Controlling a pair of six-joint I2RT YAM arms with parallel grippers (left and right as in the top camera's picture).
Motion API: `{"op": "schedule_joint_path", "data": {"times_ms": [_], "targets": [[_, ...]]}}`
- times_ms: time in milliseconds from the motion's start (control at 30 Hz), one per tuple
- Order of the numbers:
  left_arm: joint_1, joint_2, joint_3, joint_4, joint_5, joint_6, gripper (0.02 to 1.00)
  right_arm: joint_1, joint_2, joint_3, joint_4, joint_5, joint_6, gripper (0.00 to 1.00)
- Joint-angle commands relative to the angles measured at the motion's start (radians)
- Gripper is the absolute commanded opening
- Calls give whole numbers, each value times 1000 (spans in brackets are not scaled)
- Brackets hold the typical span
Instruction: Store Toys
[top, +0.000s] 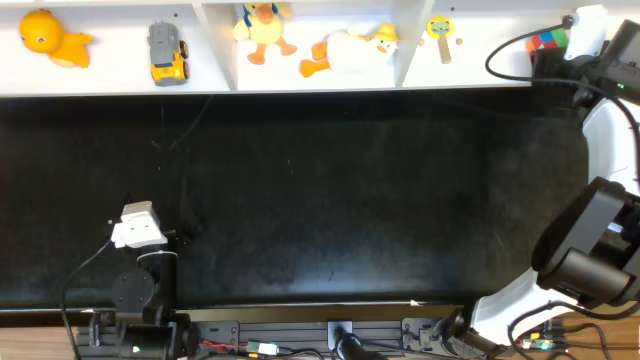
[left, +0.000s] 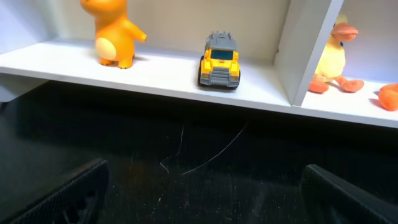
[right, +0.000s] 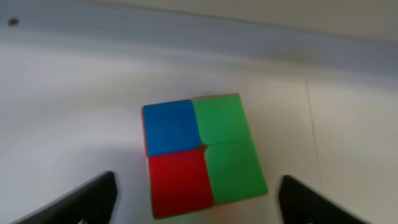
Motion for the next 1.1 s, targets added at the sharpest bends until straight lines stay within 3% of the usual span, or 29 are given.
{"op": "schedule_joint_path", "data": {"times_ms": [33,300,833,1000,1100], "targets": [[3,-10,-2,-2,-5,21,998,6,0,41,-12,-6,-3,998],[4,-10,-2,-2,-5,21,998,6,-72,8,-46,0,-3,993],[4,-10,-2,-2,-5,21,998,14,-514,-415,29,18,18,996],[4,-10,-2,-2,-5,22,998,74,-623,-523,43,29,42,993],[4,-10,-2,-2,-5,21,998,158,-672,-579,67,89,42,996]]}}
